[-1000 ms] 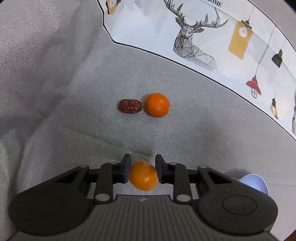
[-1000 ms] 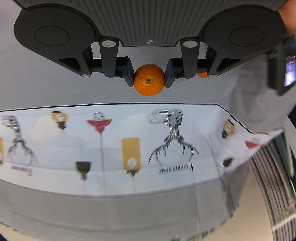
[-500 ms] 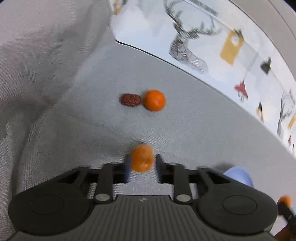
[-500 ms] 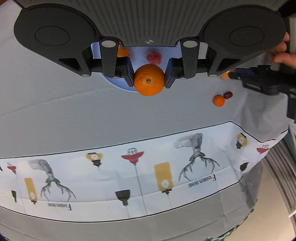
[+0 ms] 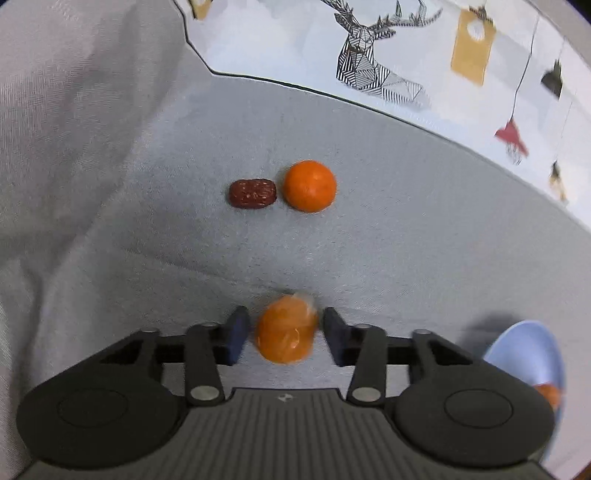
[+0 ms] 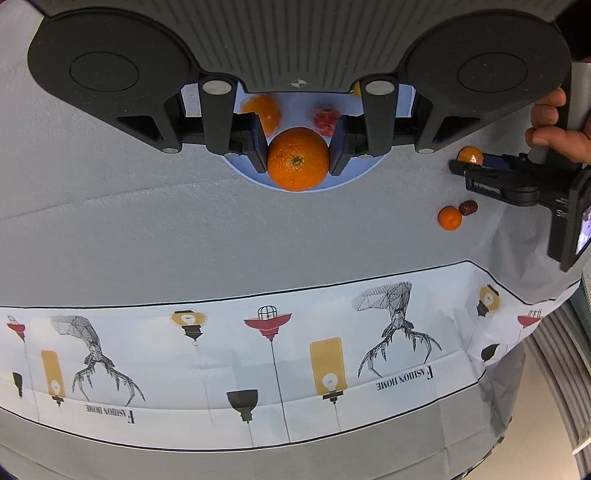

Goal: Organize fruits

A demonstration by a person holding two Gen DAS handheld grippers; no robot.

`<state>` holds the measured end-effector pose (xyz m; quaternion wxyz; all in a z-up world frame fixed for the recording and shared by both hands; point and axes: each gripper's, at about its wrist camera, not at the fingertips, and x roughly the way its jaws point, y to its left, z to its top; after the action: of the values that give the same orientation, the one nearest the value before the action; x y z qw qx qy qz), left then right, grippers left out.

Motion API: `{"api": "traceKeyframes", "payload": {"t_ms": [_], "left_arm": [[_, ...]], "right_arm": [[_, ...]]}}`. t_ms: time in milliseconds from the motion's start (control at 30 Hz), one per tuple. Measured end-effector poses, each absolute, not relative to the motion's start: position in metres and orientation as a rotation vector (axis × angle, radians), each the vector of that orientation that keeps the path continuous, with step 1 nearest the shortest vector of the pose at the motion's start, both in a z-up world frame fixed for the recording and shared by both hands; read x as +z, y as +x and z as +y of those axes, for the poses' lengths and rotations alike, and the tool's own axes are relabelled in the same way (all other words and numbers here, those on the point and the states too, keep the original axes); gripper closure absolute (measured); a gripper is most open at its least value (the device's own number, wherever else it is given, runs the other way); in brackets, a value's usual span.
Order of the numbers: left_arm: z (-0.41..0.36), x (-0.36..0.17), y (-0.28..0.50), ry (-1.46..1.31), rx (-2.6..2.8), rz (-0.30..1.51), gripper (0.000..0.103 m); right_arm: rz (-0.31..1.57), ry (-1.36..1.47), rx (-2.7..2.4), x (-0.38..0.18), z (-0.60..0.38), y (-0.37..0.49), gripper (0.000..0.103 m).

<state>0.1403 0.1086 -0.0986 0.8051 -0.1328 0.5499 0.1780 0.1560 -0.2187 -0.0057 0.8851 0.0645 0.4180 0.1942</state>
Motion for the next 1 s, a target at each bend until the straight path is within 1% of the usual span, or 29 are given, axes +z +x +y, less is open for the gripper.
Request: {"api": "traceKeyframes", "payload": {"t_ms": [33, 133, 233, 433, 567, 667, 733, 800, 933, 1000], "left_arm": [[0.106, -0.098, 0.140, -0.266, 0.376, 1.170, 0.065], [0.104, -0.095, 0.138, -0.256, 0.370, 1.159, 0.066], [0.101, -0.082, 0.131, -0.239, 0.376, 1.107, 0.066], [0.078, -0.029, 0.111, -0.125, 0.331, 0.944, 0.066], [0.060, 0.005, 0.092, -0.163, 0.265, 0.845, 0.066], [0.044, 0.001, 0.073, -0.197, 0.215, 0.809, 0.066], [0.032, -0.016, 0.064, -0.178, 0.189, 0.846, 0.066], [0.025, -0.029, 0.070, -0.185, 0.172, 0.914, 0.066], [0.016, -0.032, 0.078, -0.100, 0.167, 0.886, 0.066], [0.018, -0.040, 0.084, -0.133, 0.151, 0.904, 0.066]], "right_arm": [[0.870, 0.129, 0.406, -0.006, -0.217, 0.156, 0.066], [0.869, 0.117, 0.413, -0.007, -0.214, 0.155, 0.066], [0.862, 0.096, 0.417, -0.006, -0.210, 0.153, 0.066], [0.857, 0.082, 0.404, -0.007, -0.210, 0.152, 0.066], [0.851, 0.082, 0.402, -0.005, -0.207, 0.150, 0.066], [0.850, 0.066, 0.403, -0.006, -0.205, 0.149, 0.066], [0.851, 0.053, 0.401, -0.007, -0.204, 0.148, 0.066], [0.853, 0.044, 0.399, -0.008, -0.204, 0.149, 0.066], [0.854, 0.037, 0.395, -0.008, -0.204, 0.150, 0.066], [0.854, 0.040, 0.390, -0.009, -0.205, 0.151, 0.066]]}}
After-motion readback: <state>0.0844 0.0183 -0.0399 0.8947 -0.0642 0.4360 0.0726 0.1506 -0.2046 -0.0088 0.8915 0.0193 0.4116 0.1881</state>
